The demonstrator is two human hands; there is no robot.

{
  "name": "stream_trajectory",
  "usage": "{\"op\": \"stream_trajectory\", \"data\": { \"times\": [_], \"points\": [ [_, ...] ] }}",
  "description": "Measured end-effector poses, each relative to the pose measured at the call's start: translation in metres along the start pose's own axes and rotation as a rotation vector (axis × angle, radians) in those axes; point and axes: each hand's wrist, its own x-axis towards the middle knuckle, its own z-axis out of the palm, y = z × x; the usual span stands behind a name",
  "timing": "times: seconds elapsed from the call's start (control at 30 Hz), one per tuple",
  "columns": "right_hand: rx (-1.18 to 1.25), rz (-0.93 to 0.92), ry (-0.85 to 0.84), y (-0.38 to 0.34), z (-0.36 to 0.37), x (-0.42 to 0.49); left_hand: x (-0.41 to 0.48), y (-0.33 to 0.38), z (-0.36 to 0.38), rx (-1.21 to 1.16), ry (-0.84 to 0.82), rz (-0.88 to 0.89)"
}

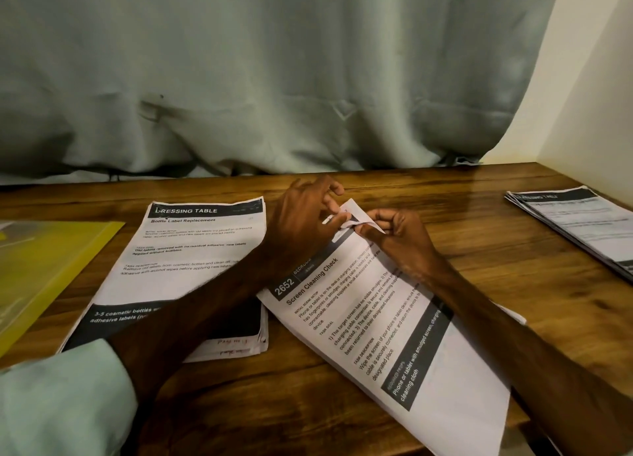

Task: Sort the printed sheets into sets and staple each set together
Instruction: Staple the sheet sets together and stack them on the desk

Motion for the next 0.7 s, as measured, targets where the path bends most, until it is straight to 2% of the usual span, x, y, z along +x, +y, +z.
{"op": "stream_trajectory", "data": {
  "times": [0.17, 0.53, 0.7],
  "points": [
    [0.027, 0.026, 0.006, -0.0021, 0.0, -0.0002, -0.002, -0.0026, 0.0064, 0.249, 0.072, 0.194],
    [0.034, 0.025, 0.003, -0.0042, 0.0013, -0.0021, -0.006, 0.0027, 0.0024, 0.336, 0.189, 0.44],
    [0.032, 0.029, 0.006, -0.0035, 0.0022, -0.002, -0.0058, -0.005, 0.0075, 0.327, 0.147, 0.405]
  ]
}}
